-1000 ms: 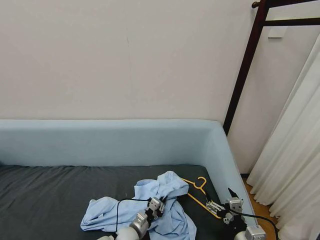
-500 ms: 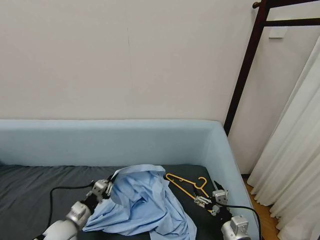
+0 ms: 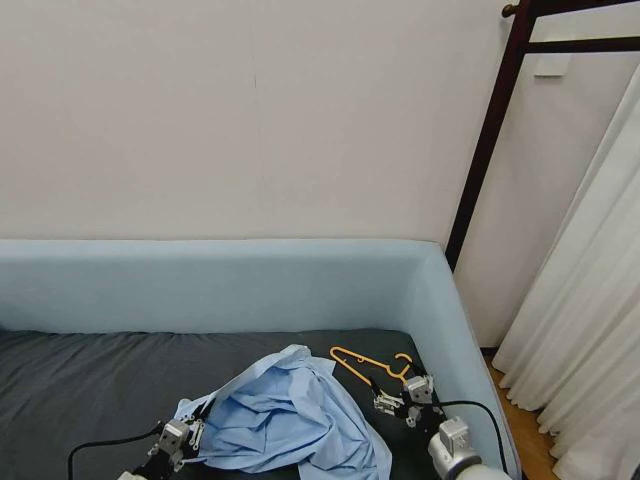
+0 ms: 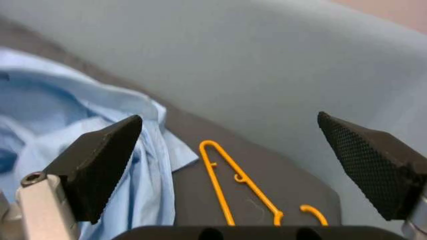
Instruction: Pick up the clothes from the sofa and hang them on the clothes hanger.
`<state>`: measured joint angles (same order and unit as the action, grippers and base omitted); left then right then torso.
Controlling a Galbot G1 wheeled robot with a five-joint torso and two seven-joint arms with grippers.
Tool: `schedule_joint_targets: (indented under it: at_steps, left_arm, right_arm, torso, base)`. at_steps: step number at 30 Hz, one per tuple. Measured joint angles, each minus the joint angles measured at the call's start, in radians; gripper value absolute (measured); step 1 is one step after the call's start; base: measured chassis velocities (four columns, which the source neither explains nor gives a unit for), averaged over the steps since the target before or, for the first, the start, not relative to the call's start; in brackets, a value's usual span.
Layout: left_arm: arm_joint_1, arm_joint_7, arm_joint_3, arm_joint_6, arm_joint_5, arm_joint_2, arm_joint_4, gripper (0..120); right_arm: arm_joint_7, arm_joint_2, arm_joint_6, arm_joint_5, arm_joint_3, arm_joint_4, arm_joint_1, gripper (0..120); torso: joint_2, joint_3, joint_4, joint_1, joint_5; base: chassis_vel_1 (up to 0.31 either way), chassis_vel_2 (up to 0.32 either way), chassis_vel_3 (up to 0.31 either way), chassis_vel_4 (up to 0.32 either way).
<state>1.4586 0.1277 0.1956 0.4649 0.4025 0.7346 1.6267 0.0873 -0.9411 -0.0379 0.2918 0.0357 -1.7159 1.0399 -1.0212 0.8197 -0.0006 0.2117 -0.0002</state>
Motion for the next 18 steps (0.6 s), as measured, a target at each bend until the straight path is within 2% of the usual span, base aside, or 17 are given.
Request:
schedule_joint_targets:
  at_steps: [2,5,6,11,12,15,16,18]
  left_arm:
    - [0.021,0.0,0.006,0.006,-0.018,0.017,0.006,0]
    - [0.032,0.002,0.002,0.007,-0.038,0.032,0.015,0]
    - [0.032,0.002,0.002,0.007,-0.038,0.032,0.015,0]
    - [0.032,0.002,-0.027,0.007,-0.066,0.036,0.013,0]
    - [0.032,0.002,-0.027,0.007,-0.066,0.036,0.013,0]
    - [0.027,0.001,-0.037,0.007,-0.069,0.031,0.004,0]
    - [0.027,0.001,-0.037,0.007,-0.069,0.031,0.004,0]
    - [0.023,0.0,-0.04,0.008,-0.068,0.028,-0.002,0]
  right_arm:
    - [-0.042,0.003,0.025,-0.021,0.116,0.109,-0.14,100]
    - [-0.1,-0.032,0.062,-0.046,0.234,0.253,-0.309,100]
    - [-0.1,-0.032,0.062,-0.046,0.234,0.253,-0.309,100]
    - [-0.161,-0.159,0.126,-0.081,0.392,0.498,-0.491,100]
    - [-0.161,-0.159,0.126,-0.081,0.392,0.498,-0.491,100]
    - [-0.185,-0.248,0.163,-0.091,0.454,0.664,-0.566,100]
    - [-0.185,-0.248,0.163,-0.091,0.454,0.664,-0.566,100]
    - [-0.205,-0.313,0.196,-0.095,0.47,0.778,-0.607,100]
  torso:
    - [0.0,0.0,-0.0005,0.0,0.0002]
    - [0.0,0.0,-0.0002,0.0,0.0]
    - [0.0,0.0,-0.0002,0.0,0.0]
    - [0.0,0.0,-0.0007,0.0,-0.0003]
    - [0.0,0.0,-0.0007,0.0,-0.0003]
    - [0.0,0.0,-0.0006,0.0,-0.0003]
    - [0.0,0.0,-0.0006,0.0,-0.0003]
    - [0.0,0.0,-0.0007,0.0,-0.0004]
  base:
    - [0.0,0.0,0.0,0.0]
    - [0.0,0.0,0.0,0.0]
    - [0.0,0.0,0.0,0.0]
    - [0.0,0.0,0.0,0.0]
    - [0.0,0.0,0.0,0.0]
    - [0.0,0.0,0.0,0.0]
    - [0.0,0.0,0.0,0.0]
    - [0.0,0.0,0.0,0.0]
